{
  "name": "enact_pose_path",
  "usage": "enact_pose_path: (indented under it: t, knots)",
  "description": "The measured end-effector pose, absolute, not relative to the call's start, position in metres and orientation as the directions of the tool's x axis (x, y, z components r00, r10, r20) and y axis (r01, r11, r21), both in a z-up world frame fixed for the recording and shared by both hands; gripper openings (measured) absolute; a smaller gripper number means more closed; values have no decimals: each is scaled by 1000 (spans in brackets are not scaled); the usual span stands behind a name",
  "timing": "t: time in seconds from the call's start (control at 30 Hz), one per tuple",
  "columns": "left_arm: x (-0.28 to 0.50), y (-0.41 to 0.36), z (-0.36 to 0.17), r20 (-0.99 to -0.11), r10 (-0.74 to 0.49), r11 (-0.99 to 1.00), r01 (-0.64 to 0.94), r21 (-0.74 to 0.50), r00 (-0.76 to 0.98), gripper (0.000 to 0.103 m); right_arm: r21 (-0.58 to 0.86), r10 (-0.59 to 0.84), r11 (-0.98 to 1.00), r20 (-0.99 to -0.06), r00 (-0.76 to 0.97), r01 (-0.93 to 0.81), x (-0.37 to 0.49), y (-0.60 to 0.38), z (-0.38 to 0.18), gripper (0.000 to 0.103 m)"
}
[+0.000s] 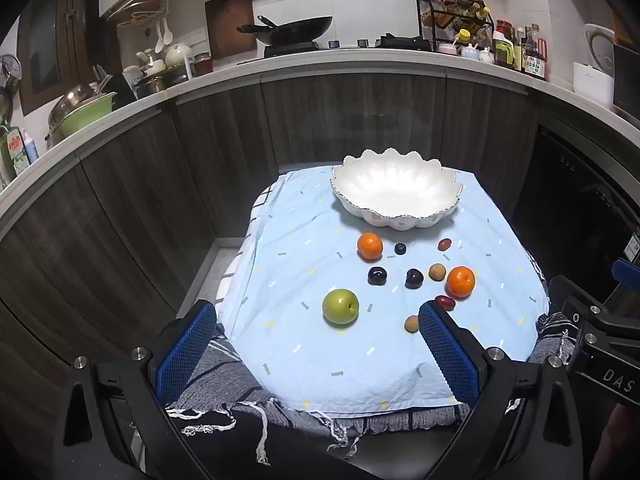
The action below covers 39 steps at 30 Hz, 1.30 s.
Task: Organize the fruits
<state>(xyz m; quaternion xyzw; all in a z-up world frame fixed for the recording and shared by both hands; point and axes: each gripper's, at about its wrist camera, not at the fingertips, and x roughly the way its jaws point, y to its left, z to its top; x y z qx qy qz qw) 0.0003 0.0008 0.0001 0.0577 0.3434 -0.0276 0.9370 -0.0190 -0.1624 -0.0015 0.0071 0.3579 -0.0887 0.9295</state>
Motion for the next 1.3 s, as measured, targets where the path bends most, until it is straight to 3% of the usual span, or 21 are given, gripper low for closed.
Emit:
enact_pose_path:
  t: [1.3]
  knots:
    - [-6,0,6,-631,-14,991,93,93,776,103,-37,-154,984,-657,738,172,-27,-163,-2,102]
